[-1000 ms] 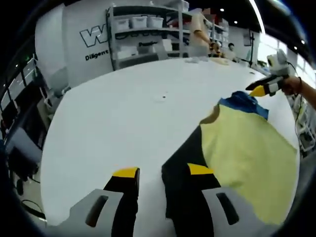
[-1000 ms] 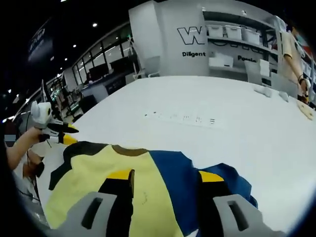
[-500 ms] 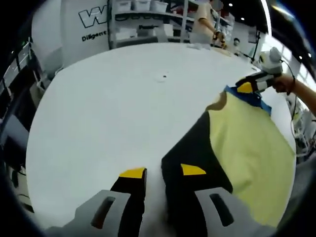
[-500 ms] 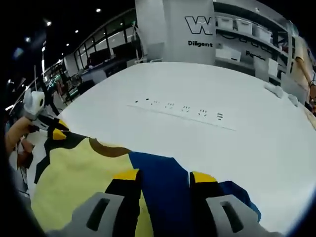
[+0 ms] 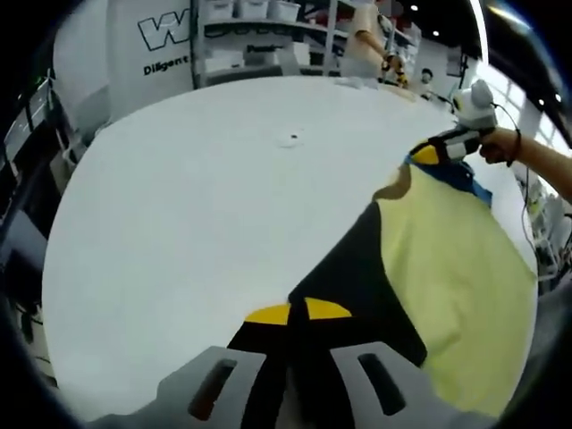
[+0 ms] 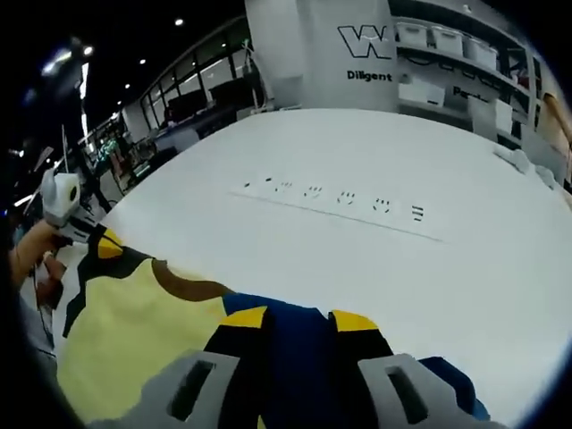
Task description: Fold the garment on the visible template until the final outline fits inside the template.
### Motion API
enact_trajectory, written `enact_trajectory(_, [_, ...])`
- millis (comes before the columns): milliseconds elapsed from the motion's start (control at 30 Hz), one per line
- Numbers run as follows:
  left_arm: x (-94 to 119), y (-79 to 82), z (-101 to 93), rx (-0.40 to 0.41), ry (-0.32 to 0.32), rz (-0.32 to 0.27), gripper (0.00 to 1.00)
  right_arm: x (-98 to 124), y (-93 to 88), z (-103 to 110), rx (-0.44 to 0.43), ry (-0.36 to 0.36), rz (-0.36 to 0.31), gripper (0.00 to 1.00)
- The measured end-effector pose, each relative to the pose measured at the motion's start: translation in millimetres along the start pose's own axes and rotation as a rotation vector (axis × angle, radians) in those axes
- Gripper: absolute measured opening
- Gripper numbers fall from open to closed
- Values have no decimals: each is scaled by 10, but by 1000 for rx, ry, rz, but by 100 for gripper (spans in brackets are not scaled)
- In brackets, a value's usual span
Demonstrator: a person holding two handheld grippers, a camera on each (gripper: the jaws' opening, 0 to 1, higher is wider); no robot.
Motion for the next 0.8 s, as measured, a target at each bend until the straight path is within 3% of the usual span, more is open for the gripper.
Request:
enact_trajectory(33, [-6,-1,-1,1,-1,1,5,-4,-12,18,3,18,13,3])
enact_trajectory(67, [-9,-2,0,11,-2,1,4,-14,-5,8,13,12,11,0])
enact_trajectory(167, [4,-5,4,44,-6,-4,4,21,-16,43,38,22,34,0])
enact_trajectory(300, [87,34,-29,17,-10,-37,4,174,24,81,94,32,-5,0])
enact_trajectory(333, [151,83,-39,-18,-5,-79,4,221,35,89,110,34,-17,0])
enact_trajectory(500, [378,196,-132,-34,-39,-208,4,467,46,132,178,36,-46,0])
enact_trajectory(633, [518,220,-231,-111,-78,-272,4,656,28,192,200,59,-85,0])
enact_trajectory(800, [660,105,-414,-220,-148,-329,4,874,-92,304,251,83,-113,0])
Point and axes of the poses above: the point that each gripper's makers call its tool centre point, and the gripper's own axes: x roughly backward along the fingers, z roughly to its left, y roughly out of its top, the point moved 9 cm from there along x, roughly backward along the fingers, and after that the axes turned 5 degrees about x, right-handed, at the moved point
